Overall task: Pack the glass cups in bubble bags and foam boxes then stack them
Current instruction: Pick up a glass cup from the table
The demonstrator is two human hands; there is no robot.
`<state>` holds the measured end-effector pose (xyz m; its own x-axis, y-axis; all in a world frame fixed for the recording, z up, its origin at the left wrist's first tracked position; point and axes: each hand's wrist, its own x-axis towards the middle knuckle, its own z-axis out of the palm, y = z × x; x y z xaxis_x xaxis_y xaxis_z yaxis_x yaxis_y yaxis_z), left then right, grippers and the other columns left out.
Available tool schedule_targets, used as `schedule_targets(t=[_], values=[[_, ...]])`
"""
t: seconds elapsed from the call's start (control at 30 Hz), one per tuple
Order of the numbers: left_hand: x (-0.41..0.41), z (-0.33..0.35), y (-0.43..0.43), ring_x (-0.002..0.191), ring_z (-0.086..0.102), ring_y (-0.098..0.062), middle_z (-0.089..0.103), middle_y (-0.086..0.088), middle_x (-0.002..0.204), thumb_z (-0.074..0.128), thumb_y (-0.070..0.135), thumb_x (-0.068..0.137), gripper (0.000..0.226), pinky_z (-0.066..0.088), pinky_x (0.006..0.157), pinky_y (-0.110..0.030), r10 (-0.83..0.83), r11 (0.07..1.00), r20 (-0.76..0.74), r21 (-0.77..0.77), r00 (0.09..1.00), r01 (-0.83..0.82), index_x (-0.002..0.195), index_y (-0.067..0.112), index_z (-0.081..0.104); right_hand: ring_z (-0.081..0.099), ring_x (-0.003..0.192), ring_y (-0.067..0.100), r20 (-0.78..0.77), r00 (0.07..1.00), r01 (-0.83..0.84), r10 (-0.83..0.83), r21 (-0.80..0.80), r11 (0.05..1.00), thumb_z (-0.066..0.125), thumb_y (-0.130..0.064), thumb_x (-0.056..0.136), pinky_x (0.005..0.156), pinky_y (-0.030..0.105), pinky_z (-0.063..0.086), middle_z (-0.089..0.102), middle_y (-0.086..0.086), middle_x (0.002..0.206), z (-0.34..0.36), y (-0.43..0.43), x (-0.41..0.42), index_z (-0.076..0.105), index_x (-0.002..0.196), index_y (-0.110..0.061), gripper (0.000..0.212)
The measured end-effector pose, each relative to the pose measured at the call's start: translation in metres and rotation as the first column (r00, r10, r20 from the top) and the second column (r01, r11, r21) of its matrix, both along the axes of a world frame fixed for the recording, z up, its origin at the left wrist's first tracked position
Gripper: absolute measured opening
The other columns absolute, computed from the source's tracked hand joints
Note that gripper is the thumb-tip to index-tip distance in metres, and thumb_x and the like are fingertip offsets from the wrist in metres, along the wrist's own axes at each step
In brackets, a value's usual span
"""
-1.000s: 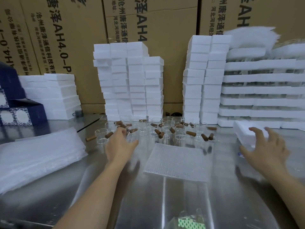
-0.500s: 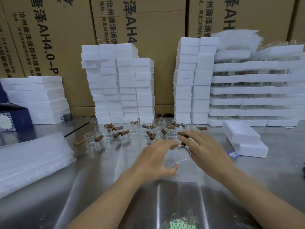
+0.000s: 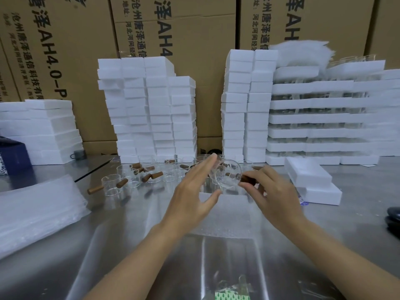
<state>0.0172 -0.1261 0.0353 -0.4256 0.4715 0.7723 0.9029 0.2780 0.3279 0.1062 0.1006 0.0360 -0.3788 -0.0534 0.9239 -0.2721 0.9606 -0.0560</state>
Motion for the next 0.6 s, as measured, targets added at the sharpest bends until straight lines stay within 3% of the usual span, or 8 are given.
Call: schedule_targets(t=[0.07,0.17,0.37,0.53,0.6], values=[[0.0,-0.001,-0.001,0.157,0.031,0.001,0.026,0.03,0.171,0.077,0.026,0.099,0.099,0.046,0.121,-0.037,-0.011,1.0,0.024,-0.016,1.0,0.011,0.169,0.049,0.011,0.05,0.053,0.004,0.018,0.998,-0.057,0.059,-0.074,0.996,0.065,-0.044,0.096,0.056,0.018,0.045,0.053,-0.016,0.092,-0.004,-0.007,-0.001,0.073,0.109,-0.02,0.028],[-0.001,-0.002,-0.002,0.155,0.034,0.002,0.023,0.032,0.171,0.078,0.021,0.097,0.106,0.056,0.11,-0.038,-0.017,1.0,0.028,-0.011,0.999,0.017,0.168,0.052,0.004,0.046,0.055,0.003,0.052,0.992,-0.104,0.112,-0.141,0.985,0.065,-0.048,0.095,0.059,0.012,0.039,0.053,-0.019,0.089,-0.007,-0.015,-0.003,0.073,0.107,-0.023,0.028],[-0.002,-0.002,-0.002,0.15,0.044,-0.002,0.023,0.035,0.17,0.078,0.023,0.097,0.107,0.059,0.104,-0.043,-0.02,1.0,0.035,-0.007,0.999,0.02,0.168,0.053,0.004,0.049,0.058,0.003,0.034,0.99,-0.129,0.136,-0.17,0.977,0.062,-0.055,0.096,0.059,0.011,0.039,0.049,-0.027,0.087,-0.004,-0.02,0.0,0.073,0.107,-0.026,0.032],[-0.005,-0.006,0.0,0.111,0.063,-0.002,0.035,0.044,0.156,0.08,0.028,0.095,0.108,0.057,0.081,-0.021,0.0,1.0,0.015,-0.008,1.0,0.0,0.168,0.054,0.006,0.049,0.055,0.008,0.004,0.992,-0.127,0.129,-0.165,0.978,0.063,-0.053,0.098,0.054,0.023,0.046,0.049,-0.024,0.091,-0.002,-0.017,0.001,0.073,0.108,-0.028,0.029],[-0.005,-0.007,-0.001,0.095,0.068,-0.006,0.044,0.035,0.151,0.081,0.036,0.094,0.099,0.052,0.075,-0.013,-0.002,1.0,0.036,0.032,0.999,0.001,0.167,0.052,0.016,0.051,0.058,0.009,0.002,0.992,-0.125,0.128,-0.18,0.976,0.064,-0.05,0.099,0.056,0.022,0.046,0.051,-0.024,0.092,-0.002,-0.016,0.001,0.073,0.108,-0.026,0.027]])
